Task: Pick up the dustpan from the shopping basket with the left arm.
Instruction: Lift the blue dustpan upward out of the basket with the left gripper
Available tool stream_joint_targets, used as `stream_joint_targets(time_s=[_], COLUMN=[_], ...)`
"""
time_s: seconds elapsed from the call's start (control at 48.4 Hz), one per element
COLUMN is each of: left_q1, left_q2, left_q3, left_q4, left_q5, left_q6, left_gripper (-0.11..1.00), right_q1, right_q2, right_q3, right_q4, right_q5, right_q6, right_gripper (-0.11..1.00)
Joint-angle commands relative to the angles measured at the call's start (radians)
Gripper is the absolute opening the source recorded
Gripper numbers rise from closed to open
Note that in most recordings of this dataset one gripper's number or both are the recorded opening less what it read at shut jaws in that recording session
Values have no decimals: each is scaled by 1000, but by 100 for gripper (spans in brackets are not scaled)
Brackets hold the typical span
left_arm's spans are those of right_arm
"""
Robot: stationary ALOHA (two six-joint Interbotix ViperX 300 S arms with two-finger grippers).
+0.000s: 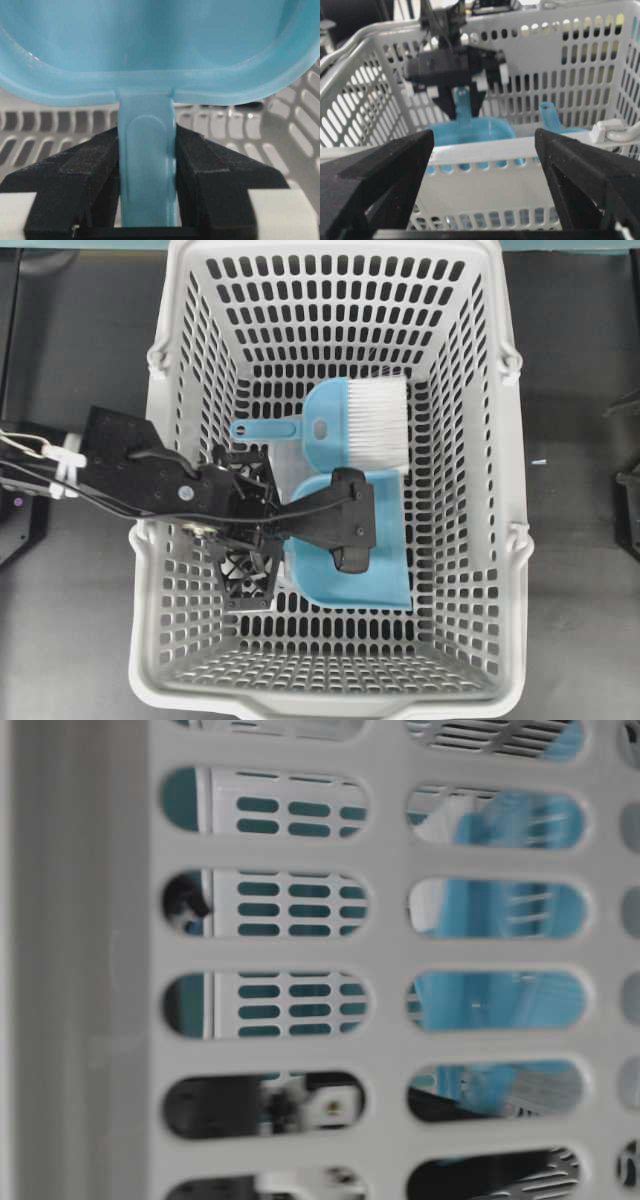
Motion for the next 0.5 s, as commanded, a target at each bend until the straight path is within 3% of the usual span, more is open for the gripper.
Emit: stream_joint_targets(time_s=[0.0,0.351,0.475], left_q1=[2,8,14], left_q2=[-48,-77,-75], left_q3=[-66,-390,-437], left_q4=[2,2,3], left_q5=[38,423,492], left_q6=[0,0,2], left_gripper=[28,28,28], right_q1=[0,0,0], right_q2=[6,6,8], right_q3=[-8,-6,-5], right_q4=[5,5,5], right_q5=[-5,-9,-11], right_q6=[2,2,2], right_gripper=[78,78,78])
